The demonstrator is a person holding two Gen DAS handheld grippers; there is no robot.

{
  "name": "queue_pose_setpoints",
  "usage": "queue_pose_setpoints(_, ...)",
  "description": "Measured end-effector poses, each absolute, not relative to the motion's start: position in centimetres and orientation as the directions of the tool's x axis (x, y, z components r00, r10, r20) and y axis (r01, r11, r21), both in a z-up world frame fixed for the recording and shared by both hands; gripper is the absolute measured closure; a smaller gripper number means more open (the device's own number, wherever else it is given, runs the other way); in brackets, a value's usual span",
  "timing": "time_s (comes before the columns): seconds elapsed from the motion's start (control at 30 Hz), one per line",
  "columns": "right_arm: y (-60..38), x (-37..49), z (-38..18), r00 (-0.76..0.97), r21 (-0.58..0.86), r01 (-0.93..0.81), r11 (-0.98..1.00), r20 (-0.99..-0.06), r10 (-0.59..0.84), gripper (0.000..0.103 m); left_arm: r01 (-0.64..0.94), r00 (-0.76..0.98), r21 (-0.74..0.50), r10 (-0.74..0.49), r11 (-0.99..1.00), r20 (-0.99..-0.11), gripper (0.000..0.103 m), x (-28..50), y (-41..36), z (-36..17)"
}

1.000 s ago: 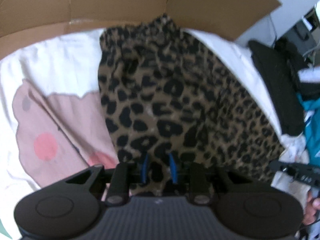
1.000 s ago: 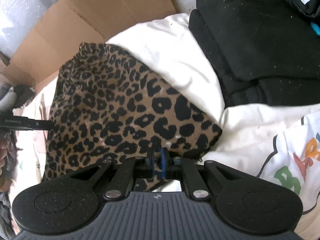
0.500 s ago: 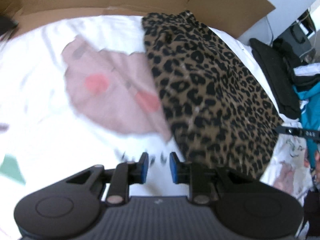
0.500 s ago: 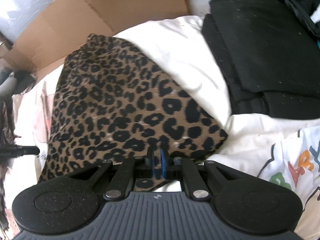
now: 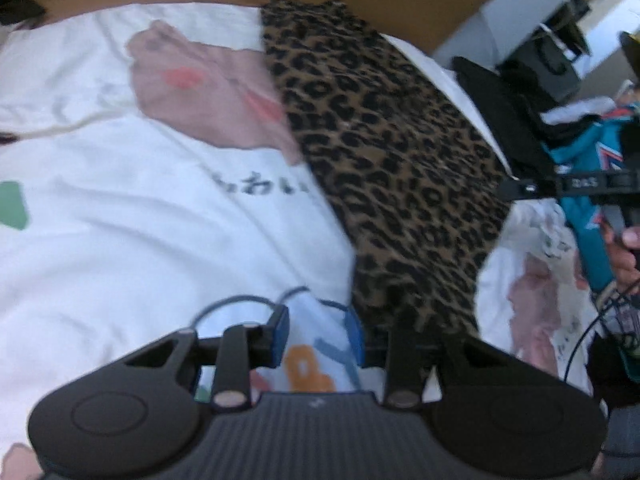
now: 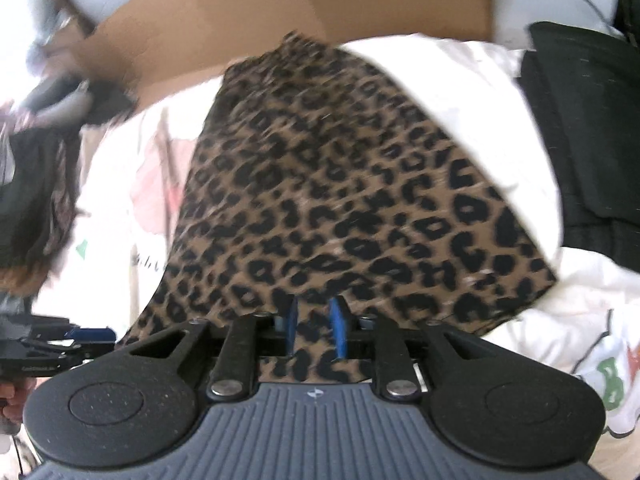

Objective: Fold clothes

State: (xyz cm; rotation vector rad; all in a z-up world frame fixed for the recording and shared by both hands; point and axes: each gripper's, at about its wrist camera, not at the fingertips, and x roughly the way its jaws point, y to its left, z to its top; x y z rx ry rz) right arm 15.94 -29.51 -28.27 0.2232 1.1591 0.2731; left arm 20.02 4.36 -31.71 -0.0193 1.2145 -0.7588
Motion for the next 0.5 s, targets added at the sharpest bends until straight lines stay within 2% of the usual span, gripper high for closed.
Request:
queue_pose_setpoints(0.23,-24.7,15.3,-29.1,0.268,0.313,-0.229,0.922,-0.89,0.369,0.082,0.537,0.121,-0.413,-0.552,0.735,-0.825,0.068,19.4,3.2,-32.7)
queue_pose_setpoints(0.5,-21.3,15.0,-29.7,0.225,0.343,-0.28,0.897,-0.885,0.409,0.082,0.487,0.125,-0.513,-0.638,0.706,-0.76,0.067,19.4,2.3,-34.1)
